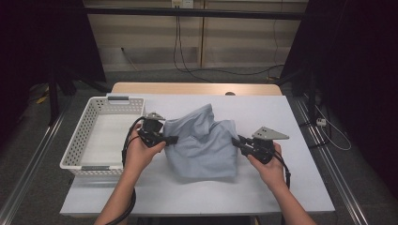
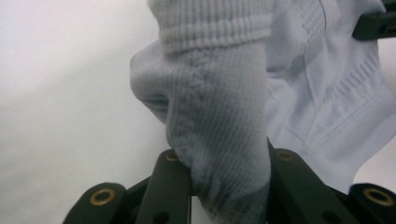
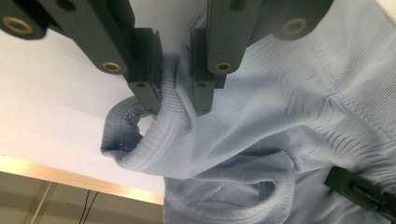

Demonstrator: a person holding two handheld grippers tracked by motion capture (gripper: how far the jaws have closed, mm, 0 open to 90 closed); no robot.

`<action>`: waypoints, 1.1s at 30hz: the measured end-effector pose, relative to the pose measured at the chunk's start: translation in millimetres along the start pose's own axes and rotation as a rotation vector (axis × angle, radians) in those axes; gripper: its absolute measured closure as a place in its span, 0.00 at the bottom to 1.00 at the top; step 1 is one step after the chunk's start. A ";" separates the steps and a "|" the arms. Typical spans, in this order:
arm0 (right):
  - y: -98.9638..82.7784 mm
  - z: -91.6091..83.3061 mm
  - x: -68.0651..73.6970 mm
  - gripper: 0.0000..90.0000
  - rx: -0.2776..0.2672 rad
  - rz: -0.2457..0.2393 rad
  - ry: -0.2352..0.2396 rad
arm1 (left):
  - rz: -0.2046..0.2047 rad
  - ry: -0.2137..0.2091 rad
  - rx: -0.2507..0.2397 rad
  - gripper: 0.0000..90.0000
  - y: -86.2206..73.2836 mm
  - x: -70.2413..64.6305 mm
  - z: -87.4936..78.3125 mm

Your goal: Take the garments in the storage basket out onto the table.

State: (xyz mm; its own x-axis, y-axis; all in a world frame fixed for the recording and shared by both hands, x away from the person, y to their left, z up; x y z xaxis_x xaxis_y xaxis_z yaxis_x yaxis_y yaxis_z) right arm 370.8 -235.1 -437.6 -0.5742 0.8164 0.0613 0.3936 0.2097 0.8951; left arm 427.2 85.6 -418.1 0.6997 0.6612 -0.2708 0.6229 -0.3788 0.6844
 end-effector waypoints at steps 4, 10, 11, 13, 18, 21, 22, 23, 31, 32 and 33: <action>-0.3 -3.6 -1.0 0.86 0.001 -0.010 -0.003 | 0.000 0.004 0.011 0.85 -2.2 0.1 2.5; -2.6 -3.5 0.6 0.86 0.009 -0.016 0.000 | -0.001 0.006 0.017 0.84 -4.4 0.0 3.4; -2.9 -3.2 1.1 0.86 0.008 -0.013 0.000 | 0.003 0.006 0.021 0.84 -4.6 0.0 3.5; -3.2 -2.9 2.1 0.86 0.010 -0.021 0.006 | 0.007 0.006 0.026 0.83 -5.0 -0.2 4.1; -3.7 -1.5 6.0 0.86 0.012 -0.023 0.025 | 0.010 0.010 0.038 0.83 -6.9 -1.5 7.7; -4.1 -0.2 9.0 0.86 0.015 -0.027 0.037 | 0.014 0.010 0.047 0.83 -7.8 -1.0 8.5; -4.3 0.2 10.5 0.86 0.016 -0.030 0.041 | 0.013 0.010 0.047 0.84 -8.1 -1.5 8.9; -4.3 0.7 12.1 0.86 0.015 -0.033 0.047 | 0.015 0.008 0.052 0.84 -8.3 -1.8 9.1; -7.8 8.8 31.3 0.86 0.049 -0.085 0.101 | 0.024 -0.001 0.062 0.87 -9.9 -5.7 14.3; -8.4 10.3 33.6 0.86 0.053 -0.092 0.109 | 0.026 -0.005 0.065 0.87 -10.1 -6.1 14.8; -9.6 12.3 36.3 0.86 0.059 -0.097 0.116 | 0.028 -0.006 0.067 0.87 -10.4 -6.3 15.1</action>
State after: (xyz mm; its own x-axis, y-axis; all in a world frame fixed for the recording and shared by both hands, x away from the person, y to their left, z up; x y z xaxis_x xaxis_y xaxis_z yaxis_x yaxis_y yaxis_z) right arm 355.0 -200.9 -449.4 -0.6894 0.7238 0.0300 0.3723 0.3185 0.8717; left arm 421.6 75.6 -433.8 0.7189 0.6460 -0.2567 0.6252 -0.4395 0.6449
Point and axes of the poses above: each handheld gripper's, and its own axes: z roughly forward along the jaws, y roughly out of its top, x roughly to its left, the point moved 3 cm from there along z, roughly forward along the jaws, and after that the axes turned 1 degree about -z, right-handed, at the moved point
